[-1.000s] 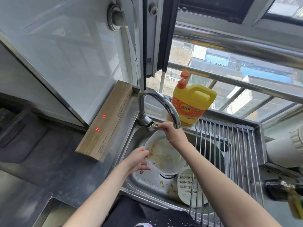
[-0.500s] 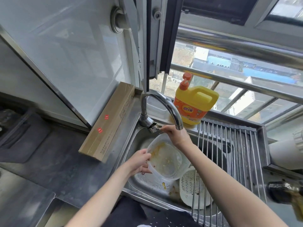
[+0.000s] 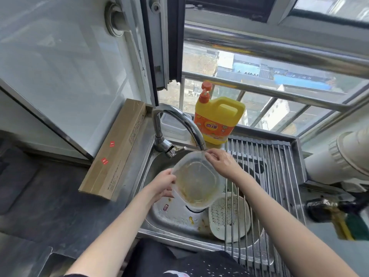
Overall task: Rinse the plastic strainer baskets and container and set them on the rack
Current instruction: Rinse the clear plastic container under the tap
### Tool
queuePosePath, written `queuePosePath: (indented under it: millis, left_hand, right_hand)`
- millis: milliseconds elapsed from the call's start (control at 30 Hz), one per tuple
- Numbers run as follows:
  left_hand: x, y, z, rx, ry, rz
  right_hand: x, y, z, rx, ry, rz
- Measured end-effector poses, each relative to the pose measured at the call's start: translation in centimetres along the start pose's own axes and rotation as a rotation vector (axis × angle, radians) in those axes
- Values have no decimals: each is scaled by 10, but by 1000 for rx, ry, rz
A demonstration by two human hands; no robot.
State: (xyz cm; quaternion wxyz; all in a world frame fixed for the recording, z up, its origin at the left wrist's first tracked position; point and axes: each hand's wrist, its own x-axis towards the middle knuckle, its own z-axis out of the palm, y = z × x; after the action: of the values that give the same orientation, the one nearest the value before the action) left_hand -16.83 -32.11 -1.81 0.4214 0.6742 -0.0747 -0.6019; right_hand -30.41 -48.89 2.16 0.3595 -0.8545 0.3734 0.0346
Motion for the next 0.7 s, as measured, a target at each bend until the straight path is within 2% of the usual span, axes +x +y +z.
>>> queuePosePath:
  millis: [100,233,367,433,600,700]
  left_hand:
    - [5,6,1,-17,-9,-3]
    - [11,1,5,-117,-2,-54]
    - [10,0,18,-131,-50,-80]
    - [9,-2,20,-142,-66,-95]
    - [11,0,13,-364,-160,-64]
    - [11,3,14,-254,-125,-57]
  right_hand:
    - [-9,-4,-4,-49,74,-33]
    - [-11,-16,-14,-104,92,-88]
    - [-4,-23,-18,-205,160,79]
    - [-2,-26,-17,-207,132,78]
    - [-4,-17,-29,-133,196,147]
    - [-9,-17,-26,-120,155,121]
